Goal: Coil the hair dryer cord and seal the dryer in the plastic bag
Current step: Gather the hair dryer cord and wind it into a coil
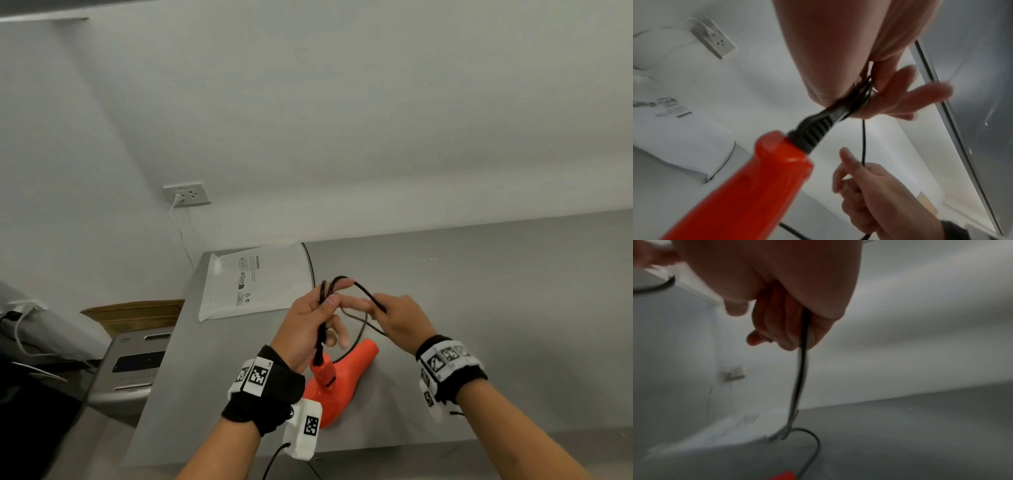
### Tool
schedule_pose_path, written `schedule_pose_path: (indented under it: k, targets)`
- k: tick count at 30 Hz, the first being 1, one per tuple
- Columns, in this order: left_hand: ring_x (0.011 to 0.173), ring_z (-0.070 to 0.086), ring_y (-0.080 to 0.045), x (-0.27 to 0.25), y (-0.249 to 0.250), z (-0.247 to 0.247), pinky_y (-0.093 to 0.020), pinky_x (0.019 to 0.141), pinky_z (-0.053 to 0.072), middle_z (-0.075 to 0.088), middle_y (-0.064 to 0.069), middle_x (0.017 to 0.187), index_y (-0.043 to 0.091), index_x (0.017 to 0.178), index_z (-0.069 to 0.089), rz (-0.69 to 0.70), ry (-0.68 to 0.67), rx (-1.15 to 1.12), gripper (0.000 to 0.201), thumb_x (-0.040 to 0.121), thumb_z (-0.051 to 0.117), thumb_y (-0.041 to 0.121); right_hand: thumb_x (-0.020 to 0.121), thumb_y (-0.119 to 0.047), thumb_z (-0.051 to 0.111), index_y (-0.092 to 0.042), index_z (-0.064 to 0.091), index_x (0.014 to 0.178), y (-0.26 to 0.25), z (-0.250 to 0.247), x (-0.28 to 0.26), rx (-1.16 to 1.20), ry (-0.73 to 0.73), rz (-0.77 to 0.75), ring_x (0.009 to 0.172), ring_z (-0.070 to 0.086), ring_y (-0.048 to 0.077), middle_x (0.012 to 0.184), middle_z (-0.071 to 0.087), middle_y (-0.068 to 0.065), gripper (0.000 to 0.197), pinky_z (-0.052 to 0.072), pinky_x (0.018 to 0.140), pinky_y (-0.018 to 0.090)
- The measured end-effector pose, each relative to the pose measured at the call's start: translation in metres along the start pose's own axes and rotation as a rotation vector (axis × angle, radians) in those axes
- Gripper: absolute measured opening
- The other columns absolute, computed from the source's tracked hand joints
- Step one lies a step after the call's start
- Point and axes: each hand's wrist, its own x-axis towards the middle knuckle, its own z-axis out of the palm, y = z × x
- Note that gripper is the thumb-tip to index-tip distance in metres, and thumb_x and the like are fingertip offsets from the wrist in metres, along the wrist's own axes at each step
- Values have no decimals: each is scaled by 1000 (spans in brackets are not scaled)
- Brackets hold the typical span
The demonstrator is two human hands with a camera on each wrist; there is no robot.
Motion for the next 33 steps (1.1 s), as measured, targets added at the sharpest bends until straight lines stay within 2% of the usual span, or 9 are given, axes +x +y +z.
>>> schedule_pose_path:
  k: [2, 5, 10, 14, 18, 22, 24, 28, 33]
  targets:
    - [84, 74, -31, 1, -1, 6, -34, 64, 61, 70, -10, 129, 12, 139, 52, 2, 25, -31, 34, 106, 43, 16, 94, -58, 32, -20, 57, 105, 4, 24, -14, -185, -90, -12, 79, 67, 36, 84, 71, 12, 46, 52, 69, 44]
    - [122, 65, -30, 8, -6, 7, -56, 100, 53, 61, -1, 143, 14, 143, 48, -2, 87, -130, 37, 106, 42, 9, 103, -44, 35, -21, 46, 119, -8, 49, -38, -241, -168, -86, 80, 68, 35, 90, 72, 11, 30, 52, 70, 42]
    - [123, 65, -22, 20, -10, -6, -51, 110, 45, 60, 2, 143, 24, 146, 43, -22, 171, 5, 42, 106, 41, 8, 101, -38, 31, -23, 44, 108, -48, 24, -59, -355, -357, -412, 56, 60, 29, 71, 66, 6, 21, 54, 60, 42]
    - [80, 76, -32, 18, -1, -9, -39, 88, 56, 78, -6, 104, 25, 144, 38, -33, 118, 201, 38, 108, 35, 10, 91, -35, 36, -21, 62, 104, -59, -24, -43, -399, -58, -522, 51, 60, 25, 62, 64, 1, 32, 43, 49, 34]
    - [48, 52, -20, 14, 1, -1, -34, 57, 46, 62, -7, 62, 18, 129, 54, -71, 26, 301, 27, 108, 38, 22, 88, -31, 49, -29, 61, 110, -53, -63, -14, -284, 198, -423, 52, 59, 19, 57, 58, -4, 25, 44, 48, 31]
    - [45, 26, -10, 13, -4, 8, -25, 45, 23, 35, 5, 53, 14, 85, 64, -104, 37, 188, 38, 103, 46, 42, 85, -30, 54, -45, 49, 131, -47, -66, 5, -182, -47, -371, 51, 48, 6, 54, 45, -8, 49, 44, 56, 24]
    - [44, 22, -10, 11, -4, 10, -25, 44, 19, 31, 4, 51, 19, 69, 60, -120, 17, 158, 45, 96, 51, 53, 83, -29, 56, -41, 56, 123, -50, -58, 6, -95, -186, -403, 55, 52, 7, 56, 53, -8, 43, 45, 59, 23]
    - [43, 19, -11, 7, -4, 7, -25, 43, 16, 29, 1, 52, 20, 61, 51, -140, -4, 158, 51, 95, 49, 57, 81, -14, 62, -19, 66, 86, -50, -47, 11, 145, -203, -386, 59, 57, 15, 65, 66, 0, 8, 50, 62, 38]
    - [42, 18, -12, 5, -4, 4, -23, 40, 16, 27, 2, 49, 17, 61, 46, -106, -22, 67, 49, 95, 56, 51, 83, -11, 72, -14, 72, 83, -44, -49, 21, 303, -214, -245, 76, 66, 25, 76, 73, 8, 2, 52, 80, 43]
